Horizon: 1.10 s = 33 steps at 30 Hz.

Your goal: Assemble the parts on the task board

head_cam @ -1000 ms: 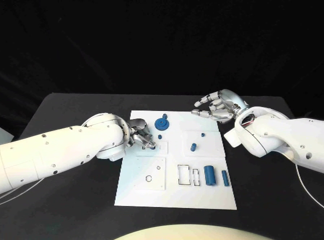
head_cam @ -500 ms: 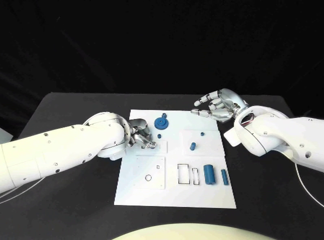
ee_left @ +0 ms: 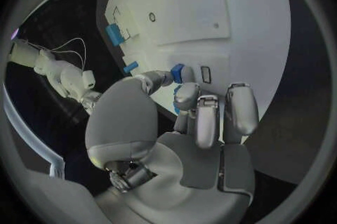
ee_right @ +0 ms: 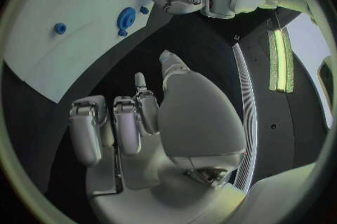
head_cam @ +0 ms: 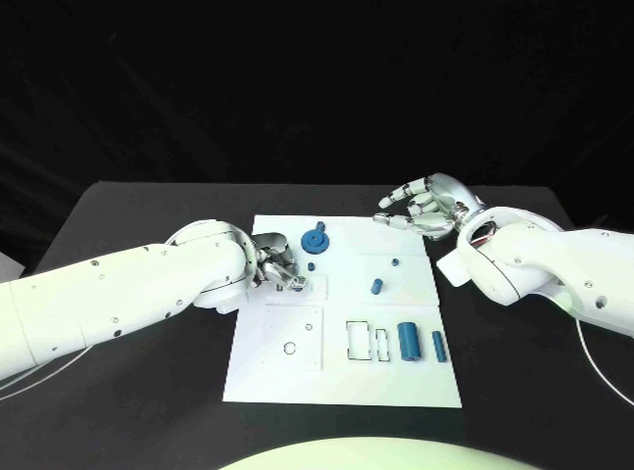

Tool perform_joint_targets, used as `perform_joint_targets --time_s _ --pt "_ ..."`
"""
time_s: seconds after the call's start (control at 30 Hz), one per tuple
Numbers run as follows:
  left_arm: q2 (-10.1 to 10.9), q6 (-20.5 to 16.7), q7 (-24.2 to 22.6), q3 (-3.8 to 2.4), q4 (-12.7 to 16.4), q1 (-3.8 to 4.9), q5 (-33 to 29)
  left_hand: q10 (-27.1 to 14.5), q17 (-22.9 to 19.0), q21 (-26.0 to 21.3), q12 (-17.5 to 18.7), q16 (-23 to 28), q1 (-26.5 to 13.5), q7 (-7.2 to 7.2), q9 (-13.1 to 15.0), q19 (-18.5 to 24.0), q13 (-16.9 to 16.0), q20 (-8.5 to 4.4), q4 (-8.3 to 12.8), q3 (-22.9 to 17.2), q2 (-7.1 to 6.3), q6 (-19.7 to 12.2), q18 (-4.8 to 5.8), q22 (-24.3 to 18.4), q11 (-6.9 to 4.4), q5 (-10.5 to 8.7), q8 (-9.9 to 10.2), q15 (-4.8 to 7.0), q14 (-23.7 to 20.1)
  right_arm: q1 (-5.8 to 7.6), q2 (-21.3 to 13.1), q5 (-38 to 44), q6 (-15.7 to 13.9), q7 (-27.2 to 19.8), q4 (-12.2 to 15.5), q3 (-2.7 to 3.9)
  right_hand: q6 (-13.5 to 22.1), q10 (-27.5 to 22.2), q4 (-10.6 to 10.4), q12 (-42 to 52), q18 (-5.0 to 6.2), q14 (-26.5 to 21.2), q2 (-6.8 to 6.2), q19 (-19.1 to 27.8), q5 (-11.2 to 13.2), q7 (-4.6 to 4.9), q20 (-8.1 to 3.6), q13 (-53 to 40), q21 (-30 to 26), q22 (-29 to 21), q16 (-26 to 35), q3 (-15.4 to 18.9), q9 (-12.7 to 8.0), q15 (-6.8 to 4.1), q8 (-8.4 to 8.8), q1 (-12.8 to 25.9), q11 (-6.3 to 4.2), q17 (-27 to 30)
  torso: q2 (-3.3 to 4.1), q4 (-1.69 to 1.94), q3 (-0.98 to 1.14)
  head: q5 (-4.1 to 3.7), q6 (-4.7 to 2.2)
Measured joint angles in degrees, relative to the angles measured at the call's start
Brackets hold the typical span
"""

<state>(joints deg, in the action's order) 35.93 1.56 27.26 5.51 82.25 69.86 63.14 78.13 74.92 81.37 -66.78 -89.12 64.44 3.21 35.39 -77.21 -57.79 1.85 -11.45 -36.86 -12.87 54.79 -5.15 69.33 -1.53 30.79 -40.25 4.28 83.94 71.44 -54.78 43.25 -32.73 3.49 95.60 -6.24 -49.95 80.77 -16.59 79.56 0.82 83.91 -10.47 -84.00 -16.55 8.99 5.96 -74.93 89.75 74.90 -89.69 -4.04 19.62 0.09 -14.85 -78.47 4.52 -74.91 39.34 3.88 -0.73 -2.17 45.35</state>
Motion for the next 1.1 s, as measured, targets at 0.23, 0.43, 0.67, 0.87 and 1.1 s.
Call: perform_joint_targets --time_s 0.23,0.43,0.67,0.87,1.1 --pt "-0.04 0.17 -0.06 0.00 -0.36 0.00 -0.42 0.21 0.00 0.00 0.88 0.22 -2.12 -0.61 0.95 0.00 0.52 0.00 1.84 1.84 -0.20 -0.23 -0.02 -0.36 -0.21 -0.98 0.57 0.03 0.03 -0.01 -0.05 0.02 0.01 0.00 -0.04 -0.01 0.00 0.00 -0.16 0.00 0.00 0.00 0.07 0.00 0.00 0.00 0.00 0.00 0.00 0.00 0.22 0.16 0.00 0.00 0.00 0.07 0.00 0.00 -0.04 0.01 -0.02 -0.07 0.08" --pt "0.11 0.38 -0.12 -0.03 -0.43 0.02 -0.65 0.21 -0.01 -0.22 0.89 0.22 -3.86 -1.28 1.10 -0.07 0.46 -0.07 4.29 1.94 -0.41 0.10 -0.02 -0.50 -0.22 -1.33 1.57 0.43 0.01 -0.02 -0.13 0.03 0.01 0.00 -0.04 -0.02 0.00 0.00 -0.16 0.00 0.00 0.00 0.07 0.00 0.00 0.00 0.00 0.01 0.00 0.05 0.22 0.16 0.00 0.00 0.00 0.07 0.00 0.01 -0.04 0.02 -0.03 -0.11 0.01" --pt "0.66 0.36 -0.14 0.00 -0.34 -0.05 -0.73 0.21 -0.01 -0.44 0.89 0.22 -5.81 -1.28 0.69 -0.20 -0.05 -0.20 1.21 7.12 -0.87 0.96 -0.03 -0.67 -0.22 -1.83 3.12 0.43 0.01 -0.05 -0.25 0.04 0.01 -0.03 -0.04 -0.02 0.00 0.00 0.00 -0.21 0.00 0.00 0.07 0.00 0.00 0.00 0.00 0.01 0.00 0.05 0.22 0.33 -0.01 0.00 0.00 0.07 0.00 0.01 -0.03 0.00 -0.06 -0.12 -0.18" --pt "1.11 0.09 -0.09 0.00 0.02 -0.15 -0.63 -0.01 -0.01 -0.66 0.89 0.49 -5.62 -1.32 1.08 -0.20 -0.17 -0.20 -2.08 10.65 -1.04 1.15 -0.03 -0.92 -0.43 -5.11 3.12 0.43 0.01 -0.09 -0.27 0.05 0.00 -0.03 -0.04 -0.03 0.00 0.00 0.00 -0.21 0.00 0.00 0.07 0.00 0.00 0.00 0.00 0.01 0.00 0.04 0.22 0.33 -0.01 0.00 0.00 0.07 0.00 0.01 -0.02 0.01 -0.07 -0.23 -0.25" --pt "1.39 -0.35 -0.01 -0.08 0.35 -0.28 -0.57 -0.01 -0.01 -0.89 0.89 0.49 -5.23 -1.39 1.23 -0.20 -0.27 -0.20 -4.56 12.92 -0.92 1.24 -0.04 -0.92 -0.43 -6.93 3.56 0.42 0.01 -0.10 -0.27 0.05 -0.02 -0.04 -0.05 -0.03 0.00 0.00 0.00 -0.21 0.00 0.00 0.07 0.00 0.00 0.00 0.00 0.01 0.00 0.04 0.54 0.33 -0.01 0.00 0.00 0.07 0.00 -0.04 -0.02 0.02 -0.07 -0.32 -0.25"
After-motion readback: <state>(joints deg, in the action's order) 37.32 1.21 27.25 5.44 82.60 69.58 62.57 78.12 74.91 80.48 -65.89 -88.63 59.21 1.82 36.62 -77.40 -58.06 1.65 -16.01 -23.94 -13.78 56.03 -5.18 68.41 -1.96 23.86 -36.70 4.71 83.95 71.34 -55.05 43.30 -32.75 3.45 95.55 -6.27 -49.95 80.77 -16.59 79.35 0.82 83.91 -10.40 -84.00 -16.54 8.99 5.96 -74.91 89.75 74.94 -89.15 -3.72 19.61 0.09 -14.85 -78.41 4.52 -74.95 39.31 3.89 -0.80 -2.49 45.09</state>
